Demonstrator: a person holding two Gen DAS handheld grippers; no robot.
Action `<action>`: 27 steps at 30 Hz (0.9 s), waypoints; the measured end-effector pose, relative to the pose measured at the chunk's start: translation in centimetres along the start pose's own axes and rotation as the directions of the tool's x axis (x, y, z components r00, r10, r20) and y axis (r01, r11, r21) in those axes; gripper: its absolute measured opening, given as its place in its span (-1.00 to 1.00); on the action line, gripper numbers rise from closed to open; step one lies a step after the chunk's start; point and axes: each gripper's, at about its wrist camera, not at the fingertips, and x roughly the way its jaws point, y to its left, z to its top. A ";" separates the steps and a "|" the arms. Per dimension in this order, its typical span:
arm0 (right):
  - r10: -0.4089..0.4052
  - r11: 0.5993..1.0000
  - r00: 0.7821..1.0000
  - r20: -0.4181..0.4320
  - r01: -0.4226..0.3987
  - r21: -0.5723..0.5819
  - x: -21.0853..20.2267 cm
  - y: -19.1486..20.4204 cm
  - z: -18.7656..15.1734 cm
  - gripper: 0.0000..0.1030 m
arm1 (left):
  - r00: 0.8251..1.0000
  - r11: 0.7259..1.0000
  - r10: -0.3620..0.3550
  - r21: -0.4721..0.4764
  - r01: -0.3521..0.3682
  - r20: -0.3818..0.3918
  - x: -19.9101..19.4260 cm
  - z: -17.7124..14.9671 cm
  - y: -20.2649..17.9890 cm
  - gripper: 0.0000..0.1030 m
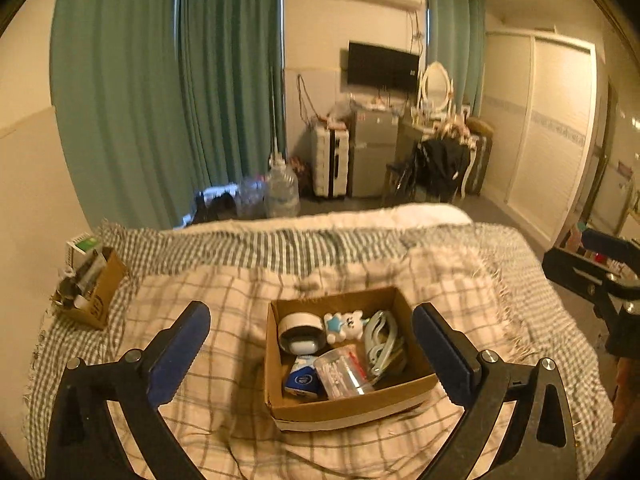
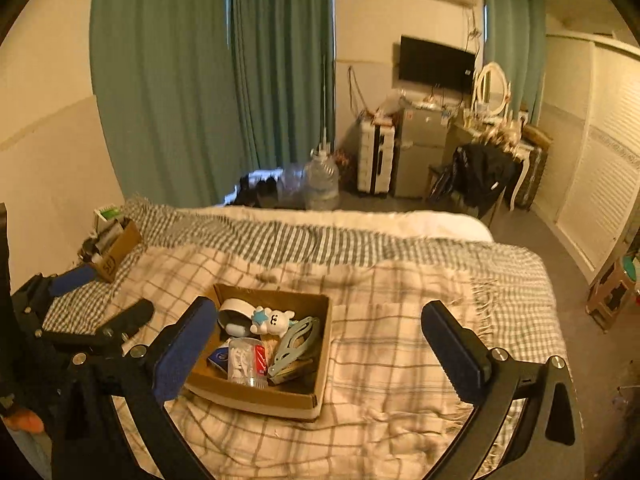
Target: Organize objects
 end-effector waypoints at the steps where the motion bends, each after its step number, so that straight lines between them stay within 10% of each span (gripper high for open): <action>1: -0.005 1.000 1.000 0.011 0.005 -0.002 -0.8 -0.1 0.0 0.99 | 1.000 1.000 -0.003 0.002 0.003 0.013 -0.9 0.2 -0.1 1.00; 15: -0.060 0.998 0.986 0.155 0.065 -0.024 -9.2 -0.2 -4.2 0.99 | 0.989 0.999 -0.030 -0.030 0.035 0.146 -9.2 -2.2 -0.9 1.00; 27: -0.102 0.994 0.983 0.154 0.105 -0.012 -3.2 0.3 -12.3 0.99 | 0.987 0.998 0.049 -0.037 -0.044 0.156 -5.4 -10.3 -1.9 1.00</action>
